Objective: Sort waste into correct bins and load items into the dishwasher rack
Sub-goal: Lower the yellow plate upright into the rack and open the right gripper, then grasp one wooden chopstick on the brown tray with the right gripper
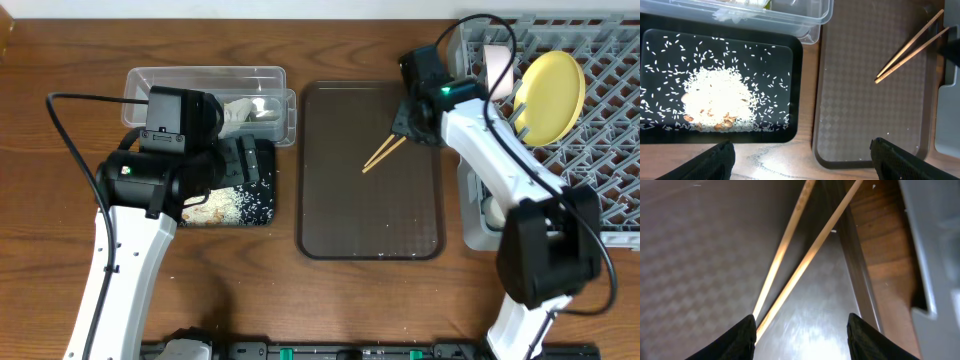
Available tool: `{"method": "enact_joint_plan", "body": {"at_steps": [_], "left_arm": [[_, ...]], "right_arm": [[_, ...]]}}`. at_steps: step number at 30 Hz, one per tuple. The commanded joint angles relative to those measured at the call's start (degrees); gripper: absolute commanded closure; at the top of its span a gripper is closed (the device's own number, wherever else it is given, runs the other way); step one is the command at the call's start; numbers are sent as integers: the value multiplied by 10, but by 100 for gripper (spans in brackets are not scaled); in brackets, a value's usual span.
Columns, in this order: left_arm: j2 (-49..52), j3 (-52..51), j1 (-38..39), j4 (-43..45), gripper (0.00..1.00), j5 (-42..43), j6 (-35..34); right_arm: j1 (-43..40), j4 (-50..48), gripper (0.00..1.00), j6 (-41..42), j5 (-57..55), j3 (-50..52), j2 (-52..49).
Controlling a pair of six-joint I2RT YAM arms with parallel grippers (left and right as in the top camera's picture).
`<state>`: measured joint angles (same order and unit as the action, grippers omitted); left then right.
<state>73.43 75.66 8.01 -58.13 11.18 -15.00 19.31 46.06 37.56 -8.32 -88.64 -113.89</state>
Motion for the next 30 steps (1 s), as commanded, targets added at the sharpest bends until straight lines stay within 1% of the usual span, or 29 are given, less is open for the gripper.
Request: {"method": "enact_joint_plan", "body": {"at_steps": [1,4,8,14,16,18,19,21,23,24,27,30], "left_arm": [[2,3,-2,-1,11,-3,3],[2,3,-2,-1,11,-3,3],[2,3,-2,-1,11,-3,3],[2,3,-2,-1,11,-3,3],[2,3,-2,-1,11,-3,3],[2,3,-2,-1,10,-3,3],[2,3,-2,-1,11,-3,3],[2,3,-2,-1,11,-3,3],[2,3,-2,-1,11,-3,3],[2,3,-2,-1,11,-3,3],[2,3,-2,-1,10,-3,3],[2,3,-2,-1,11,-3,3]], "right_arm": [[-5,-16,45,27,-21,-1,-43],[-5,-34,47,26,-22,-1,-67],[-6,-48,52,26,-24,-1,-86],[-10,-73,52,26,-33,-1,-108],[-9,-75,55,26,-33,-1,-115],[-9,-69,63,26,-30,-1,-119],[-9,-63,70,26,-30,-1,-120],[-9,-47,80,26,-30,-1,-120],[-9,-35,96,25,-28,-2,-120],[-9,-28,99,22,-27,-2,-117],[-10,-8,99,4,-17,-4,-92],[-12,15,99,-43,2,-17,-38]]}}
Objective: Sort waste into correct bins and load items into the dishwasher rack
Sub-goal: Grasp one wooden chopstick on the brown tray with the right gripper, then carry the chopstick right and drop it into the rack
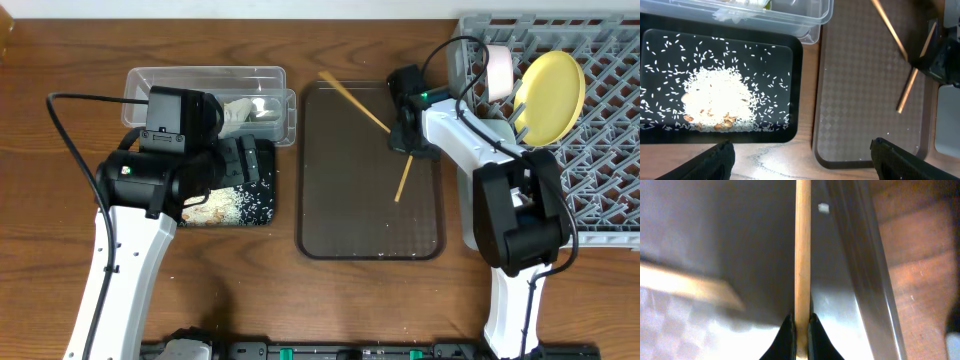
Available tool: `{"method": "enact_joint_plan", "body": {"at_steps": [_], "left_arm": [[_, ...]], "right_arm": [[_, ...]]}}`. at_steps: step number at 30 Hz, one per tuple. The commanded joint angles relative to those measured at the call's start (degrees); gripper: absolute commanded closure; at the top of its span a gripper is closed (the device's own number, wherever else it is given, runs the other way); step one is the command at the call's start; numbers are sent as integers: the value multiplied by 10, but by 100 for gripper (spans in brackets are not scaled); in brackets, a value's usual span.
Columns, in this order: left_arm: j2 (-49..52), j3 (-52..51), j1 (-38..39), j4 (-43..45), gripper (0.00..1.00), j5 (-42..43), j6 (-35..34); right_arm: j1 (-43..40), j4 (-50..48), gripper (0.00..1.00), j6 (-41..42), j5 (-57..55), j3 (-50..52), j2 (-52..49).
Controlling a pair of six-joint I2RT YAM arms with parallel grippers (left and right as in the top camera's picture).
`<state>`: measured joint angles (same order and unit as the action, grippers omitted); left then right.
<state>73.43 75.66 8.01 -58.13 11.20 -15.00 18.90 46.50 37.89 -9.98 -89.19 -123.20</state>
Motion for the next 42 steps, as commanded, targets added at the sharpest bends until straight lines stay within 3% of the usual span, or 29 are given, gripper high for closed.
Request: {"method": "enact_joint_plan", "body": {"at_steps": [1,6,12,16,20,32,38,42], "left_arm": [[2,3,-2,-1,10,-3,3],[2,3,-2,-1,11,-3,3],[2,3,-2,-1,11,-3,3],[2,3,-2,-1,10,-3,3],[2,3,-2,-1,11,-3,3],[2,3,-2,-1,11,-3,3],[2,3,-2,-1,10,-3,3],[2,3,-2,-1,10,-3,3]], "right_arm": [[-9,22,99,-71,28,-19,81],[-26,83,99,-197,38,-55,230],[-91,132,99,-295,-80,-57,367],[-141,153,99,-435,-88,-55,384],[-170,155,88,-511,-95,-40,353],[-232,161,87,-526,-95,-37,215],[-225,141,69,-525,-4,-53,220],[-205,137,45,-476,156,-110,248]]}}
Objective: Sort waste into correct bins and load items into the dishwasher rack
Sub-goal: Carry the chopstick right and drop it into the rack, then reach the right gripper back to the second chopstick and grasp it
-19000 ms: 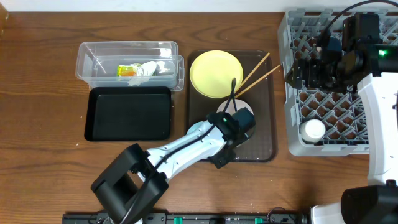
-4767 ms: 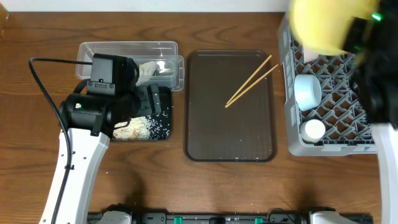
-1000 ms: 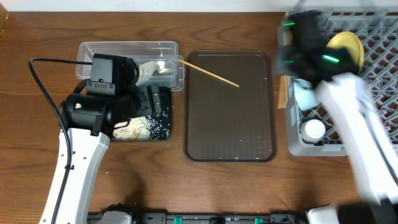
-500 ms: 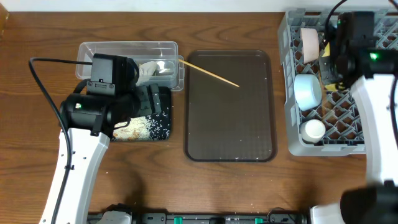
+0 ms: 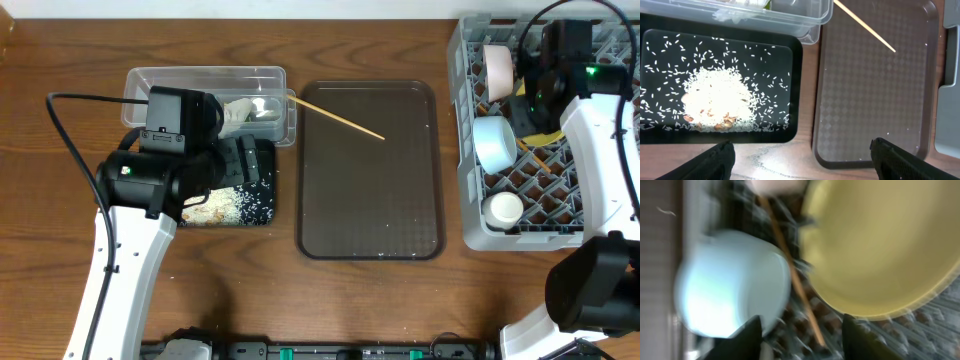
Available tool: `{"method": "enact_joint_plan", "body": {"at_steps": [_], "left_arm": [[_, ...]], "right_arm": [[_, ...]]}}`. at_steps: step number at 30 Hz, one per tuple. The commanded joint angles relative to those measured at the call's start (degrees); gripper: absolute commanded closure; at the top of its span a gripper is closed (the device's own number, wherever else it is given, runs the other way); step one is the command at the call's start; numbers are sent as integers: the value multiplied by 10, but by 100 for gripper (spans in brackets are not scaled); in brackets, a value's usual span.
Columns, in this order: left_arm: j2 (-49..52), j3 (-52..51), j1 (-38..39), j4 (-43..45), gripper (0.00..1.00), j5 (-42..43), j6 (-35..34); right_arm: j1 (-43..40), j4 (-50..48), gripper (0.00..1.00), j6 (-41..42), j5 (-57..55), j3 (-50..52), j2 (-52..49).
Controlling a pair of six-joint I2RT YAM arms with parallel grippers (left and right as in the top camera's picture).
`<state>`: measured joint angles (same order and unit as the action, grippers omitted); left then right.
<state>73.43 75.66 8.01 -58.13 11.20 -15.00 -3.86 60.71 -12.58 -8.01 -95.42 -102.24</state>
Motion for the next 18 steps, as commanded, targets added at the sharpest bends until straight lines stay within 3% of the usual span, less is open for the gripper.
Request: {"method": "enact_joint_plan", "body": {"at_steps": [1,4,9,12,18], "left_arm": [[2,3,-2,-1,10,-3,3],[2,3,-2,-1,10,-3,3],[2,3,-2,-1,10,-3,3],[2,3,-2,-1,10,-3,3],[2,3,-2,-1,10,-3,3]], "right_arm": [[35,-16,42,25,203,-61,45],[88,-59,36,3,274,-73,50],[191,-118,33,-9,203,-57,21],[239,-144,33,7,141,-56,-31],[276,-228,35,-39,149,-56,-163]]}}
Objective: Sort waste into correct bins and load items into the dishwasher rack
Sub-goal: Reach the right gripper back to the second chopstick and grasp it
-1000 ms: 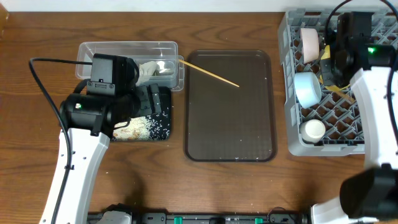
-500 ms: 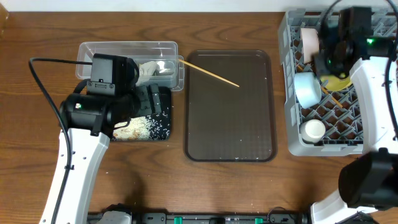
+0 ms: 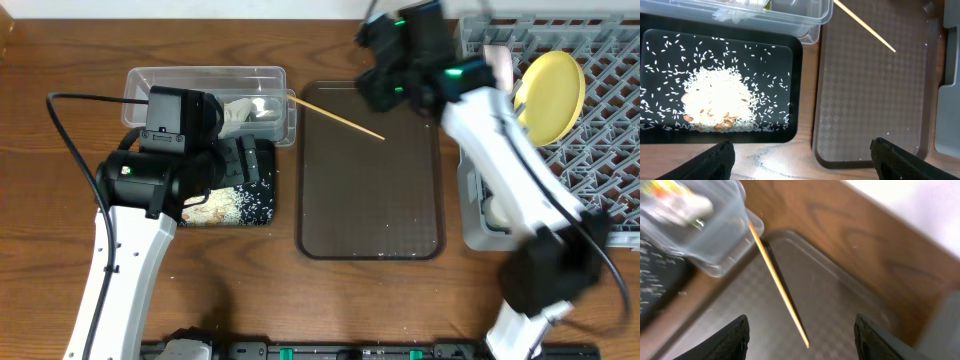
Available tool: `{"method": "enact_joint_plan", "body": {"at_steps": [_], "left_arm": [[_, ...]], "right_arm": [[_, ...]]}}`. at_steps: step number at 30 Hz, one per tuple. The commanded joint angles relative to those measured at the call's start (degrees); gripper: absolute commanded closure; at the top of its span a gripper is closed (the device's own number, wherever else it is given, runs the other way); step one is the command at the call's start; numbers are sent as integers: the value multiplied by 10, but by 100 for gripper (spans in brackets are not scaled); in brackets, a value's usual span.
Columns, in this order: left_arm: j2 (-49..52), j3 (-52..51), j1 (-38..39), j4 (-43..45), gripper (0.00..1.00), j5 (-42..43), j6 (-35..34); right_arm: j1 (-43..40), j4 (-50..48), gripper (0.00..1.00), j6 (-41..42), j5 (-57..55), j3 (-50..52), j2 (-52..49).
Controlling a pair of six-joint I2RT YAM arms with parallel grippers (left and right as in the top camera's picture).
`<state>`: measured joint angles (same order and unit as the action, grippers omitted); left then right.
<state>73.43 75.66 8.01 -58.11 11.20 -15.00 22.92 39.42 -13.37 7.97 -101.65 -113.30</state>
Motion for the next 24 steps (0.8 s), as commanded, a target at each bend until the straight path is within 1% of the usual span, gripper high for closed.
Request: {"method": "enact_joint_plan", "body": {"at_steps": [1,4,8,11,18,19,21,23,24], "left_arm": [[2,3,-2,-1,11,-3,3],[2,3,-2,-2,10,-3,3],[2,3,-2,-1,10,-3,3],[2,3,-2,-1,11,-3,3],[2,3,-2,-1,10,-3,3],[2,3,-2,-1,10,-3,3],[2,3,-2,-1,11,-3,3],[2,3,-2,-1,11,-3,3],[2,3,-2,-1,10,-3,3]], "right_arm": [[10,-33,36,-42,-2,6,-75],[12,-76,35,-63,31,6,-117],[12,-129,37,-62,67,6,-160],[12,-144,39,-62,100,6,-184],[21,-148,46,-59,130,6,-209],[23,-148,47,-59,130,6,-209],[25,-148,54,-59,129,6,-209],[25,-143,67,-53,128,6,-209],[26,-137,71,-53,125,6,-209]]}}
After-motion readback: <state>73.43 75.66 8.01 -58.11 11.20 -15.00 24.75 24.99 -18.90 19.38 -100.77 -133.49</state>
